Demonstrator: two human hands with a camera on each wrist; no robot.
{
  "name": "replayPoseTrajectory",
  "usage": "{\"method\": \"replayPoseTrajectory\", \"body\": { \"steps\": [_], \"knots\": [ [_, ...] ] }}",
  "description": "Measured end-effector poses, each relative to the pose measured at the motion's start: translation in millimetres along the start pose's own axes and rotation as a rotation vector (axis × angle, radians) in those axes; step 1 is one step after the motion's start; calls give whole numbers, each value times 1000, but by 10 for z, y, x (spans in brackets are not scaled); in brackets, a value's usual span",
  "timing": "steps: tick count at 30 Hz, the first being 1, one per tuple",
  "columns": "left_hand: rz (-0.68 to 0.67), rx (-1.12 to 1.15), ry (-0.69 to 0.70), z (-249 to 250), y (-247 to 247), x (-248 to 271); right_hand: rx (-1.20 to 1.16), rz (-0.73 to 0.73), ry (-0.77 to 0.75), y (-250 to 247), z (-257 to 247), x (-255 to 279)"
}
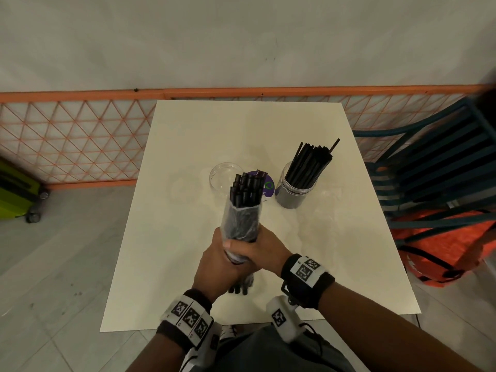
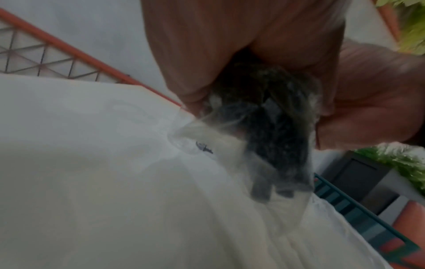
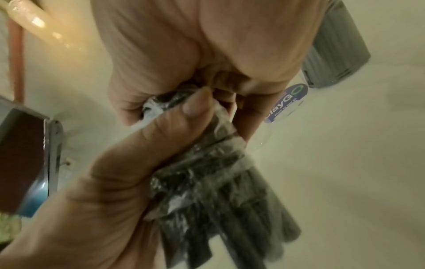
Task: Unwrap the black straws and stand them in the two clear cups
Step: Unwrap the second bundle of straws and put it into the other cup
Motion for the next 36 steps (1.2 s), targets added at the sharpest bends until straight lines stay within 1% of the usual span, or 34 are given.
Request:
{"method": "replayPoseTrajectory", "body": {
  "steps": [2, 4, 5, 6, 8, 9, 11, 12, 13, 15, 17, 18, 19, 20, 22, 23, 25, 26, 28, 31, 33, 36],
  "knots": [
    [-30, 114, 17, 28, -72, 27, -60, 48, 5, -27, -13, -29],
    [-37, 337, -54, -26, -152, 51, -57, 50, -27, -43, -107, -3],
    [-66, 455, -64, -13, -153, 77, 9, 24, -58, -35, -160, 15],
    [-79, 524, -82, -40, -142, 84, 103, -24, -103, -14, -215, 38],
    [-99, 635, -145, -74, -129, 76, 321, -108, -185, -12, -329, 77],
    [-122, 682, -161, -83, -146, 83, 413, -126, -201, -55, -382, 88],
    [-191, 763, -212, -81, -211, 100, 551, -107, -185, -203, -485, 112],
    [-217, 787, -228, -76, -250, 103, 597, -77, -200, -290, -539, 131],
    [-235, 795, -233, -79, -287, 103, 636, -34, -250, -374, -606, 161],
    [-245, 802, -242, -64, -362, 92, 760, 94, -449, -508, -780, 200],
    [-250, 825, -255, -38, -410, 72, 921, 219, -705, -578, -968, 211],
    [-261, 837, -258, -31, -426, 60, 1004, 239, -827, -585, -1057, 216],
    [-266, 841, -263, -11, -436, 52, 1114, 200, -937, -567, -1133, 220],
    [-268, 830, -265, 7, -448, 39, 1254, 112, -1026, -521, -1183, 213],
    [-303, 783, -261, 49, -479, 9, 1509, -79, -1136, -381, -1208, 173],
    [-331, 746, -254, 88, -484, -6, 1576, -146, -1185, -295, -1195, 137],
    [-384, 659, -254, 159, -500, -32, 1596, -235, -1289, -137, -1159, 41],
    [-388, 633, -259, 205, -530, -40, 1580, -260, -1322, -85, -1151, -10],
    [-380, 595, -266, 301, -646, -52, 1530, -258, -1355, -33, -1173, -80],
    [-376, 524, -264, 504, -863, -83, 1335, -169, -1404, 0, -1213, -174],
    [-361, 506, -259, 629, -996, -115, 1197, -54, -1407, -22, -1271, -260],
    [-339, 595, -376, 780, -1261, -245, 933, 168, -1353, -125, -1463, -325]
  ]
}}
Point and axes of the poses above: each hand's wrist, its own x-axis away from the middle knuckle, its own y-axis out of the palm, z = x × y, the point moved 3 cm from there along -x, towards the middle knuckle, and after that the axes turned 5 degrees about z, right-handed, at the moved point
